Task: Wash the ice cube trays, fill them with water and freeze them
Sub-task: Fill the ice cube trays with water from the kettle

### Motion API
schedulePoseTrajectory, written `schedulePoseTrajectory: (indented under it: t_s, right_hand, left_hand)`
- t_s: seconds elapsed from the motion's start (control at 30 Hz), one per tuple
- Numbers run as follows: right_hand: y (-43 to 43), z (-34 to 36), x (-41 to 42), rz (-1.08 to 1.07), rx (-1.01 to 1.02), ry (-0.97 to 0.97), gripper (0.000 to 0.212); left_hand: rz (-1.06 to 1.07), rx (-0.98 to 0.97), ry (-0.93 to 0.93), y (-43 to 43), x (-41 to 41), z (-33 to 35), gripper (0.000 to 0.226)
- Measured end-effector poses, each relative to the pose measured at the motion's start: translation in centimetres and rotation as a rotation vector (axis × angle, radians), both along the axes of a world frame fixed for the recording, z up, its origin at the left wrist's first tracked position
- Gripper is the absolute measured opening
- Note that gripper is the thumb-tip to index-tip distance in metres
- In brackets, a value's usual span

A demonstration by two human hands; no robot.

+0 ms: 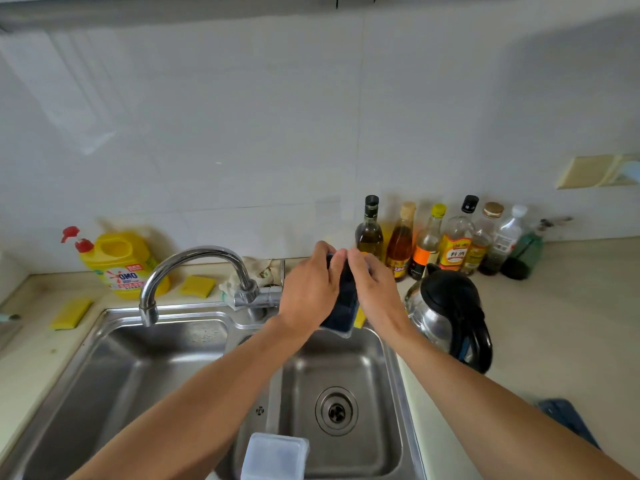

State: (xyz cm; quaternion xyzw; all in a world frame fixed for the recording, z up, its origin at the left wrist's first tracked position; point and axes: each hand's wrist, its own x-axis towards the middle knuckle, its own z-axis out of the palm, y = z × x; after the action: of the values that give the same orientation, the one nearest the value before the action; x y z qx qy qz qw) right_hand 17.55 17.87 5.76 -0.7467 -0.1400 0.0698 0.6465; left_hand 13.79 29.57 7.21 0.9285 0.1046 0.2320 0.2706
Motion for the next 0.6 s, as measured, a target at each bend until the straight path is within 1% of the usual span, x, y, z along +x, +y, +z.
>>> schedulePoseTrajectory:
  t_s: [0.1,0.17,0.2,0.27,0.33,0.37,0.53,0.6]
  right_hand:
    - [-1.3,-0.8,0.9,0.227,-0.158,0.127,0.065]
    - [-2.0,-0.8,0.9,0.381,-0.2,0.223,0.063]
    - [-2.1,-0.9,0.8,0.425,-0.223,0.24,0.061]
    - [-2.1,-0.9,0.5,0.442,-0.25,0.224,0.05]
    - [-2.0,-0.6,0.4,0.406,-0.226,0.189,0.036]
    - [-2.1,-0.3,0.5,0.387,-0.219,0.164,0.032]
    - [-2.5,0.9,0.6,0.388,-0.193,0.101,0.036]
    - [-2.5,0.6,0.4,0.39,-0.196,0.102,0.037]
  left_hand:
    - [-0.007,0.087,0.052,1.9,0.6,-0.1,0.053]
    - [-0.023,0.115,0.039,2.5,1.0,0.4,0.057]
    - [-0.04,0.13,0.026,2.4,1.1,0.7,0.061]
    - [-0.078,0.168,-0.012,2.0,1.2,1.2,0.069]
    - [-0.121,0.199,-0.052,1.4,1.1,1.6,0.074]
    - [-0.136,0.201,-0.069,1.3,1.1,1.8,0.074]
    - [-0.151,0.165,-0.125,1.3,1.3,2.6,0.069]
    - [-0.162,0.17,-0.111,1.3,1.1,2.5,0.073]
